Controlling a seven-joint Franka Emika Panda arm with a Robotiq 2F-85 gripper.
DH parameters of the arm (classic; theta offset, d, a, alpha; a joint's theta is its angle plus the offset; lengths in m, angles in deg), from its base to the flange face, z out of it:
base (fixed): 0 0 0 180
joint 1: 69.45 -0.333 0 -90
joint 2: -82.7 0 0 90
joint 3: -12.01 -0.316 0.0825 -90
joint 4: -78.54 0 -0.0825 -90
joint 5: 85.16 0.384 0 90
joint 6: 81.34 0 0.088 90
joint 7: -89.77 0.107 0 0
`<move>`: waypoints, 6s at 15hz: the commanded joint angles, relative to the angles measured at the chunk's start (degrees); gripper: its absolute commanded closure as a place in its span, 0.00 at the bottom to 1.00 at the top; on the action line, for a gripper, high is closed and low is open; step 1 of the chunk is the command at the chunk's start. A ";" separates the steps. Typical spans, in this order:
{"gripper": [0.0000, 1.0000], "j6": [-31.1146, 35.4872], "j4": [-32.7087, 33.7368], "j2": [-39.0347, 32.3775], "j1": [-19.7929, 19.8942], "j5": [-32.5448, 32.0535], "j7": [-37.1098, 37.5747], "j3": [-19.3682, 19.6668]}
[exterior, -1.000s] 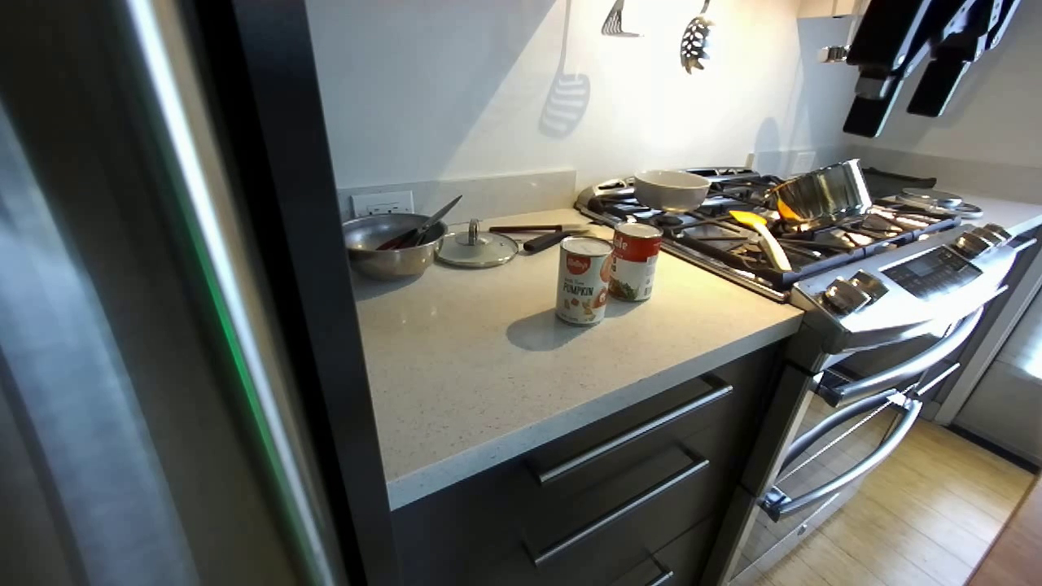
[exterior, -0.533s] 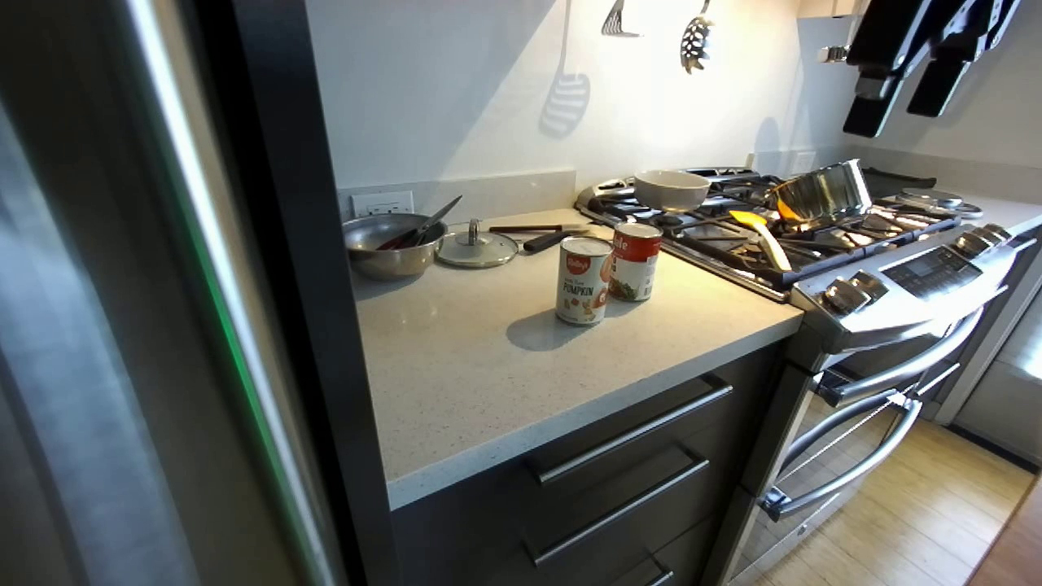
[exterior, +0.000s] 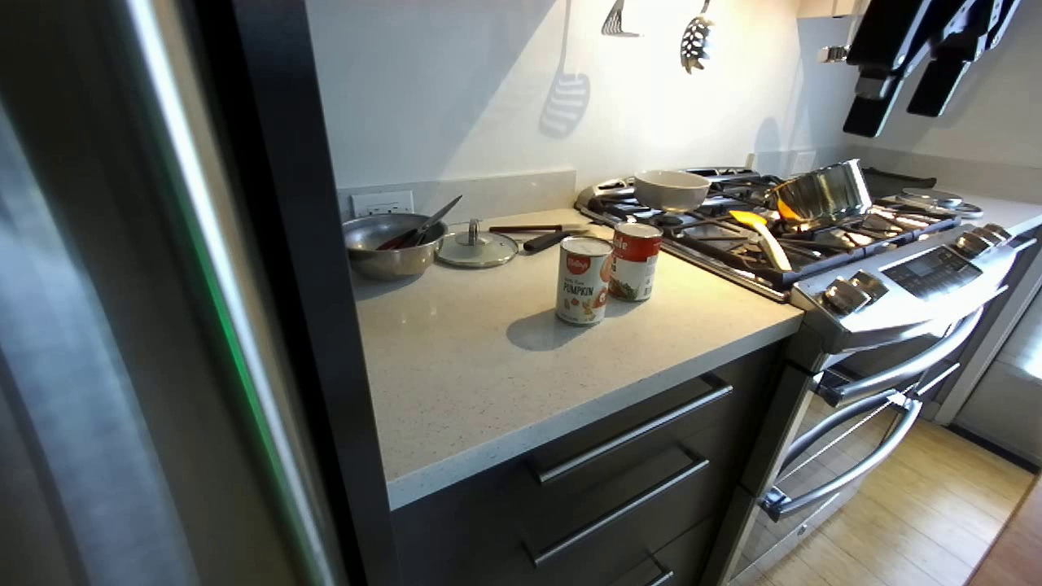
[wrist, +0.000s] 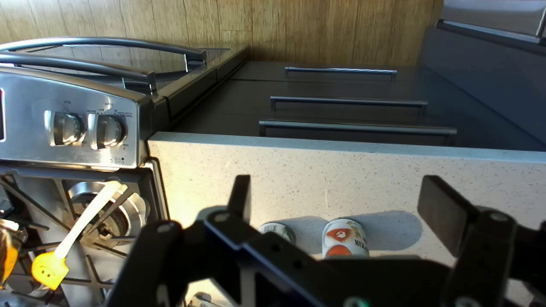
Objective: Put the can on the right on top of the can on the left
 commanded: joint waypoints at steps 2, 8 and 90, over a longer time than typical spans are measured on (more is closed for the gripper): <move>0.00 0.99 2.59 -5.93 2.22 -3.21 0.07 0.72; 0.00 4.46 10.30 -20.56 2.56 -6.58 -7.28 4.70; 0.42 30.20 40.64 -68.73 8.41 10.43 -29.59 1.50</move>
